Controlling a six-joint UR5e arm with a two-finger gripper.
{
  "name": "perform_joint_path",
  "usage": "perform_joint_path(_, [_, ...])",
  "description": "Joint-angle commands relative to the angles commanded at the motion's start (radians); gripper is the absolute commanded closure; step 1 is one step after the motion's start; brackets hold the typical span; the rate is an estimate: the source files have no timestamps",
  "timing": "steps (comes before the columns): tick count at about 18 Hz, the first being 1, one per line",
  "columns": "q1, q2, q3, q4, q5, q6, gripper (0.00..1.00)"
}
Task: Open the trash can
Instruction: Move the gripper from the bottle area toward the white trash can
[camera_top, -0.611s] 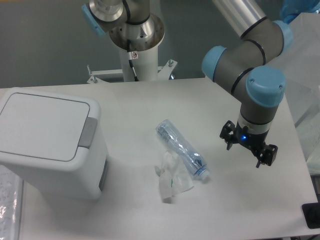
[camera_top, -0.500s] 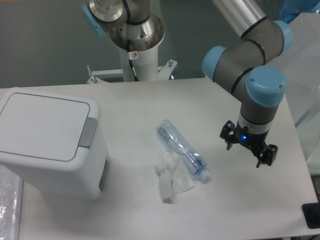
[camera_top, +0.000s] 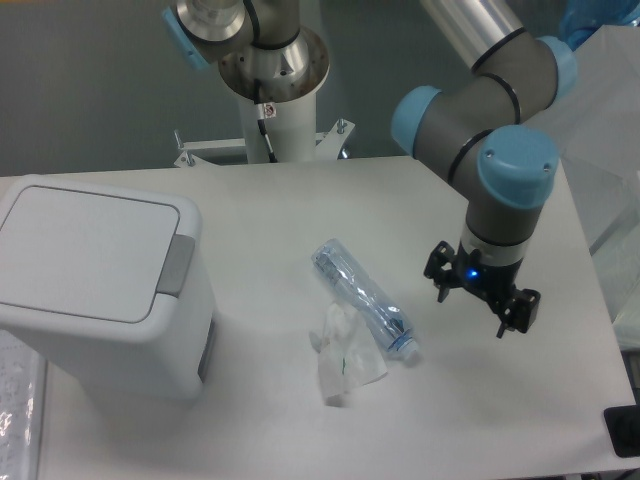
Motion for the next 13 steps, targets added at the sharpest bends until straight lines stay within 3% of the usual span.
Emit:
perform_joint_path(5, [-0.046, 0.003, 0.018, 0.000, -0.050, -0.198, 0.00])
perform_joint_path(8, [-0.069, 0.032, 0.020, 0.003, -0.110, -0.393, 0.00])
perform_joint_path(13, [-0.112, 0.084, 0.018, 0.012, -0.228, -0.565, 0.00])
